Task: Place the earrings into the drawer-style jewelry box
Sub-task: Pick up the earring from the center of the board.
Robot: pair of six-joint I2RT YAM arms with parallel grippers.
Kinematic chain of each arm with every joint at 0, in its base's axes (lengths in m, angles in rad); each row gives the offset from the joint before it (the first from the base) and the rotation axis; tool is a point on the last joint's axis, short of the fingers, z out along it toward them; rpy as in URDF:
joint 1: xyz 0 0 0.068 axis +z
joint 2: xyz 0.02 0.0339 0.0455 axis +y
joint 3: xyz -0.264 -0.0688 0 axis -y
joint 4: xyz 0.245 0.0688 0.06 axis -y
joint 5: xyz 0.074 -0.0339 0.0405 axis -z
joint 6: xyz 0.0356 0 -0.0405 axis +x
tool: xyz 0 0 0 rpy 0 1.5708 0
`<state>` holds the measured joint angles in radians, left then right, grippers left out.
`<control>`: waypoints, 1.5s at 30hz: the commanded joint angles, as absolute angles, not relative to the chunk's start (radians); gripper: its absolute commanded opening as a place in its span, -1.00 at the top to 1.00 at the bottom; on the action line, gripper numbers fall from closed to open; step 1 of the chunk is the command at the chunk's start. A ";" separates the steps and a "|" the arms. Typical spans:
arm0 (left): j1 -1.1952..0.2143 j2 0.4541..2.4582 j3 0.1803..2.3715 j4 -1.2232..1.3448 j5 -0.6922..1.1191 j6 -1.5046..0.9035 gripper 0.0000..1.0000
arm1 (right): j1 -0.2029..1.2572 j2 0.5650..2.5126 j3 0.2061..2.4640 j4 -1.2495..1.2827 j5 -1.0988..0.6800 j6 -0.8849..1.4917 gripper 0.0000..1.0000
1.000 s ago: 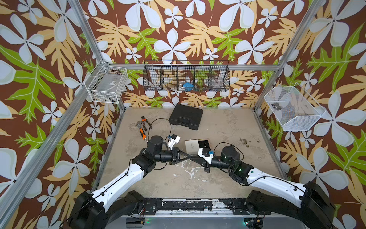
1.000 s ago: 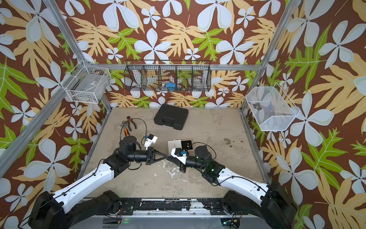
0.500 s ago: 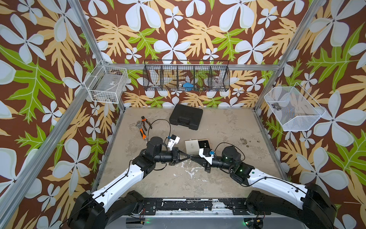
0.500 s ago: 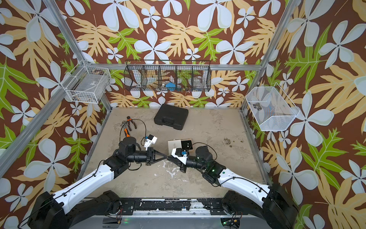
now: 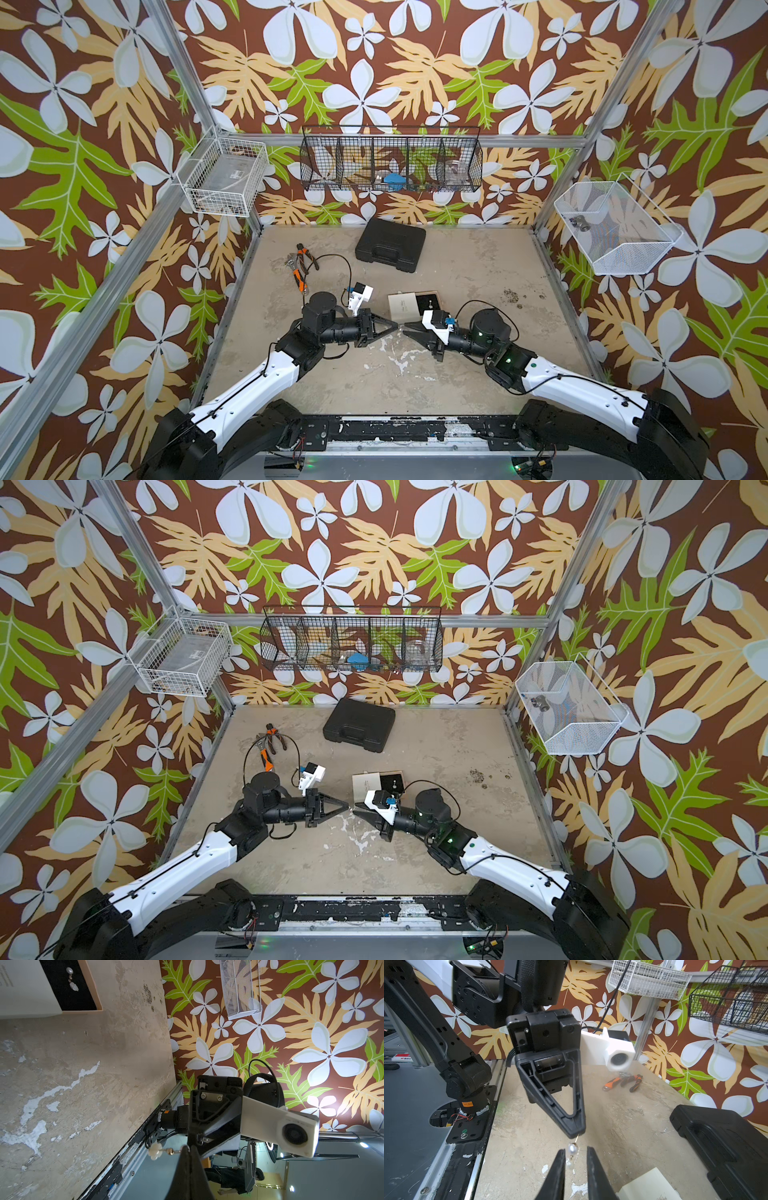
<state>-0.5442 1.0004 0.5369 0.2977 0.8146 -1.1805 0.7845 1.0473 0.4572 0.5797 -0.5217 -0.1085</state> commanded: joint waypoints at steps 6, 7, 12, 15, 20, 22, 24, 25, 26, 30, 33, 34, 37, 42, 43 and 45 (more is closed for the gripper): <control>-0.544 0.968 0.512 0.422 0.768 -1.264 1.00 | 0.785 1.024 0.369 0.842 -0.454 -0.043 0.44; -0.544 0.966 0.511 0.426 0.764 -1.267 1.00 | 0.785 1.031 0.362 0.869 -0.446 -0.036 0.41; -0.544 0.959 0.508 0.443 0.753 -1.285 1.00 | 0.803 1.059 0.320 1.008 -0.400 -0.021 0.28; -0.544 0.958 0.503 0.460 0.750 -1.298 1.00 | 0.840 1.083 0.321 1.030 -0.346 -0.054 0.25; -0.544 0.957 0.502 0.472 0.746 -1.309 1.00 | 0.873 1.116 0.331 1.054 -0.291 -0.075 0.22; -0.543 0.956 0.502 0.473 0.744 -1.311 1.00 | 0.877 1.125 0.331 1.069 -0.279 -0.075 0.21; -0.544 0.956 0.502 0.479 0.745 -1.316 1.00 | 0.883 1.133 0.337 1.071 -0.264 -0.078 0.21; -0.544 0.956 0.502 0.480 0.746 -1.316 1.00 | 0.885 1.136 0.339 1.072 -0.261 -0.079 0.21; -0.544 0.955 0.503 0.479 0.745 -1.316 1.00 | 0.888 1.140 0.340 1.077 -0.258 -0.082 0.21; -0.544 0.955 0.503 0.484 0.746 -1.322 1.00 | 0.893 1.156 0.346 1.086 -0.244 -0.088 0.21; -0.544 0.954 0.503 0.484 0.745 -1.322 1.00 | 0.896 1.169 0.349 1.100 -0.238 -0.086 0.22; -0.544 0.954 0.503 0.486 0.745 -1.323 1.00 | 0.897 1.172 0.350 1.102 -0.234 -0.086 0.22; -0.544 0.953 0.504 0.486 0.746 -1.324 1.00 | 0.900 1.182 0.356 1.108 -0.233 -0.088 0.24; -0.544 0.955 0.506 0.486 0.746 -1.327 1.00 | 0.902 1.199 0.365 1.119 -0.231 -0.090 0.29; -0.544 0.954 0.506 0.488 0.746 -1.328 1.00 | 0.902 1.201 0.366 1.119 -0.229 -0.091 0.30; -0.544 0.955 0.506 0.491 0.746 -1.328 1.00 | 0.902 1.204 0.370 1.120 -0.232 -0.093 0.33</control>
<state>-0.5442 0.9558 0.5030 0.4576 0.7418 -1.3289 0.9012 1.2011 0.3626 1.0782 -0.2359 -0.0860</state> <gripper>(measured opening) 0.053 0.339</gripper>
